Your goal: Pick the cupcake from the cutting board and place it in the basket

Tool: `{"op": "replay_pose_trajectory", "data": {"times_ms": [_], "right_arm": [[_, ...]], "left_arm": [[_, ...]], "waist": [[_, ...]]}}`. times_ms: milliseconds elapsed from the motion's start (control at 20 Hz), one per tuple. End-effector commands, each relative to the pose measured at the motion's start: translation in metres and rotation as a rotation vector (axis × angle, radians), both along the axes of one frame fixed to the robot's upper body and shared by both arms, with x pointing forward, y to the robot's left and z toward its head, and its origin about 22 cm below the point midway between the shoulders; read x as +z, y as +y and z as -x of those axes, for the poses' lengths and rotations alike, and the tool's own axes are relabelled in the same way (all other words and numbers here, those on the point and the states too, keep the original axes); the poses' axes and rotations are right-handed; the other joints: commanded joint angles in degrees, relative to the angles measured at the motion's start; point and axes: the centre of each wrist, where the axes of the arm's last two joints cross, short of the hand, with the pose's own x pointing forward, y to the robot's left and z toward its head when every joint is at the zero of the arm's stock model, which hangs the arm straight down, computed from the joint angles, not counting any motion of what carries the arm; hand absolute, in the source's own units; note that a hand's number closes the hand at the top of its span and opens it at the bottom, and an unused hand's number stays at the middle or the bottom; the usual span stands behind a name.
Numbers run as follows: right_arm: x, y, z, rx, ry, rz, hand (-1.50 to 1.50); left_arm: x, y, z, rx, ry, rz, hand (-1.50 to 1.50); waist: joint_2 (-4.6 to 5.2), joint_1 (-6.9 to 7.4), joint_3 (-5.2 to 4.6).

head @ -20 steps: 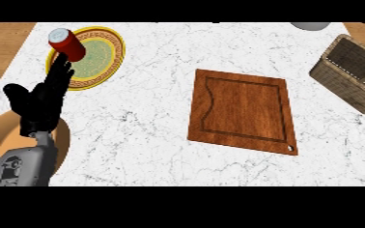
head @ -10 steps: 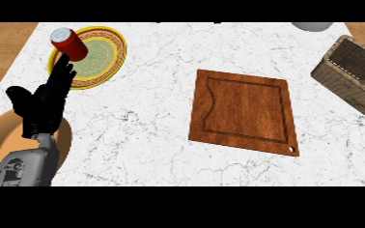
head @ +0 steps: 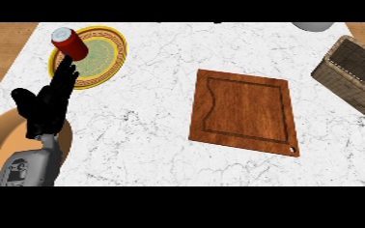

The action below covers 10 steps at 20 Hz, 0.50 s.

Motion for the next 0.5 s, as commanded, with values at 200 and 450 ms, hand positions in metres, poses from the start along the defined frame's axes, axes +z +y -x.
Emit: {"op": "replay_pose_trajectory", "data": {"times_ms": [200,450], "right_arm": [[-0.007,-0.026,0.005,-0.036,0.027,-0.027,1.50],[0.001,-0.034,0.008,-0.033,0.029,-0.007,1.50]], "left_arm": [[0.011,0.023,0.008,-0.023,0.006,0.006,0.00],[0.000,-0.012,-0.007,-0.013,-0.010,0.013,0.00]], "waist": [[0.21,0.68,0.04],[0.42,0.73,0.05]]}}
